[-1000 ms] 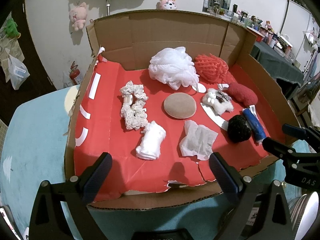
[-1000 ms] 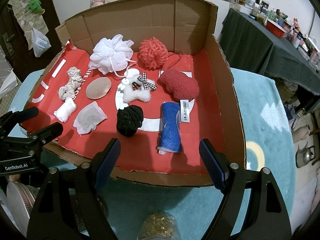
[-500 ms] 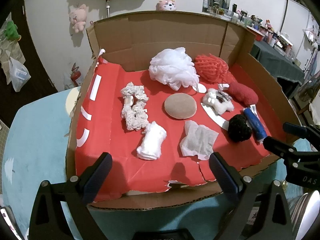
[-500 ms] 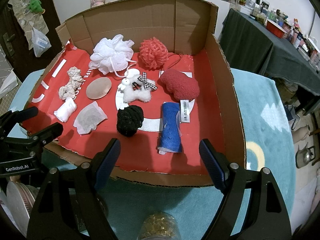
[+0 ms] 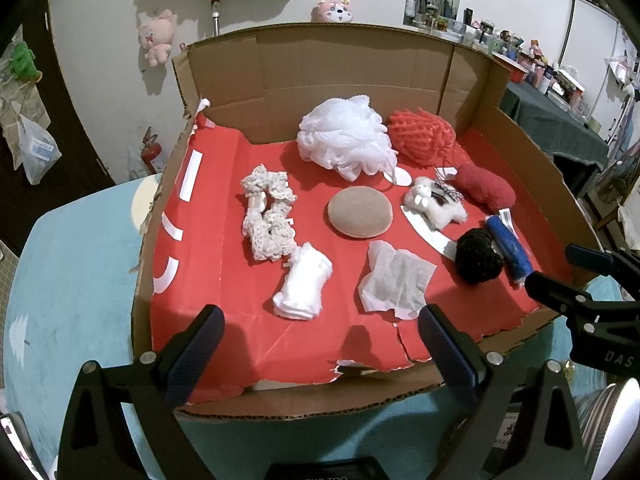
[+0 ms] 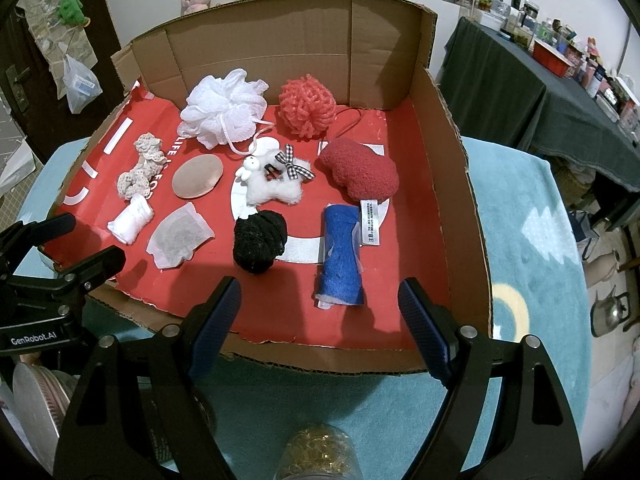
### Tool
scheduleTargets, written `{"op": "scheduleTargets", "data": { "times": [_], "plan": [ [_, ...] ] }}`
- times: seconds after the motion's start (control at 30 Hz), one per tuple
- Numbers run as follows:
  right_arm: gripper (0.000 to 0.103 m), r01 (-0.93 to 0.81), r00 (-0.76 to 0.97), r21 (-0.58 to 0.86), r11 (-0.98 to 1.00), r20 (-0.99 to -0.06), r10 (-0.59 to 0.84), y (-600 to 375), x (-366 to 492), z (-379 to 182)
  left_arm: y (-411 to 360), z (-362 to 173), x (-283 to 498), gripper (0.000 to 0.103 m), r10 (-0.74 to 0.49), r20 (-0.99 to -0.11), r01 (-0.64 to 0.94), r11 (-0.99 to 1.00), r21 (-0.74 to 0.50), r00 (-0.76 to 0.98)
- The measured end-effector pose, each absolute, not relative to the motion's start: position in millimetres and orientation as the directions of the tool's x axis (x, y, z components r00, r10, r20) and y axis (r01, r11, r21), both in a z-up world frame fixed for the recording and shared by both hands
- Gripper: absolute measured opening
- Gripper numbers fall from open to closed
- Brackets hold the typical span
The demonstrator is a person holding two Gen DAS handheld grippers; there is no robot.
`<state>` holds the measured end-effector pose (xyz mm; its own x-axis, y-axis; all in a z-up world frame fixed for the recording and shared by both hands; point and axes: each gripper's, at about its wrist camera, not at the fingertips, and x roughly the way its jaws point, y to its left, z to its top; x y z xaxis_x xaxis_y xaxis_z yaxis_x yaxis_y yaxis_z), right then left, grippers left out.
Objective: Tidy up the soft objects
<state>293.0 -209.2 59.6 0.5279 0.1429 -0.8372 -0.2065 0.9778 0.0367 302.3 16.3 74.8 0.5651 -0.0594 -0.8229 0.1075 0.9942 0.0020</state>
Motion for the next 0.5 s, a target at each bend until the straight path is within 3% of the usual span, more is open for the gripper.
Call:
{"op": "scheduleTargets", "data": {
  "times": [0.5],
  "plan": [
    [0.081,-0.207,0.528,0.036,0.978,-0.837,0.143,-208.9,292.9,59.7,15.9,74.5,301.5,0.099,-0.064,-0.824,0.11,0.994,-0.002,0.563]
  ]
}}
